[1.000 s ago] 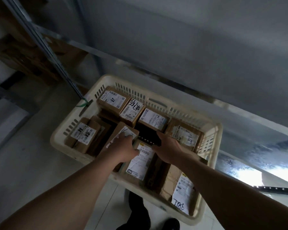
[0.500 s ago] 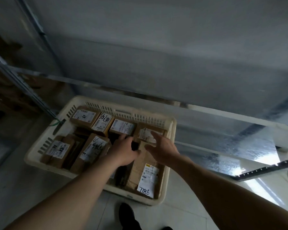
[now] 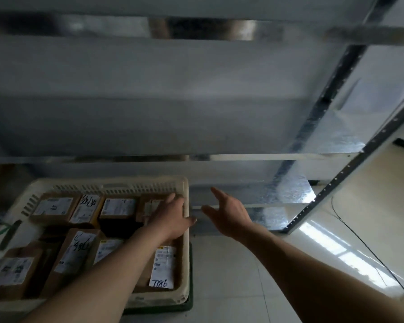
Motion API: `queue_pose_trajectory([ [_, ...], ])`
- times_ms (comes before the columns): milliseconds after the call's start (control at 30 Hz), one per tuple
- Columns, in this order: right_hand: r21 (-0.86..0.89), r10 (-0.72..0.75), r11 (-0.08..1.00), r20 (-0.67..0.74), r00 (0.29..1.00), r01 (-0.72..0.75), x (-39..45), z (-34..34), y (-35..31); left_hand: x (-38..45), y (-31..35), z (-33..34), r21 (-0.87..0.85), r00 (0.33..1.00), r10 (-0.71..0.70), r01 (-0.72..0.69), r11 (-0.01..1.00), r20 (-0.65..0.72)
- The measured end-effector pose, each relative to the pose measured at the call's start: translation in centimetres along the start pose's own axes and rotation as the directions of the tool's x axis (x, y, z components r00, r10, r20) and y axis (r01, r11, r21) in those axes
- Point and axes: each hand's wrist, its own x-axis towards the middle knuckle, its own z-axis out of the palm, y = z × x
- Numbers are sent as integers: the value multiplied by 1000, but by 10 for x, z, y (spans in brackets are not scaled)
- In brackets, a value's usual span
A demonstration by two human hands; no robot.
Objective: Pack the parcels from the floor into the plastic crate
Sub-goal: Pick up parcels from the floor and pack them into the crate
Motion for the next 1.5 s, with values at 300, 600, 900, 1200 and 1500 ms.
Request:
queue_pose_trajectory([
  [300, 91, 191, 980, -185, 964, -177, -40, -29, 47, 17, 49, 14, -92, 972, 221, -214, 973, 74],
  [600, 291, 399, 910, -421, 814, -295, -117, -65, 120, 13, 123, 61, -231, 894, 388, -338, 912, 224],
  [900, 385, 561, 827, -516, 647, -410, -200, -112, 224, -5, 234, 128, -189, 826, 497, -461, 867, 265],
  [1200, 481, 704, 710, -463, 539, -515, -297, -180, 355, -44, 376, 214, -125, 727, 576, -575, 808, 374],
  [1500, 579, 775, 630, -506, 378, -517, -382, -236, 457, -77, 491, 303, -106, 649, 631, -657, 747, 425],
])
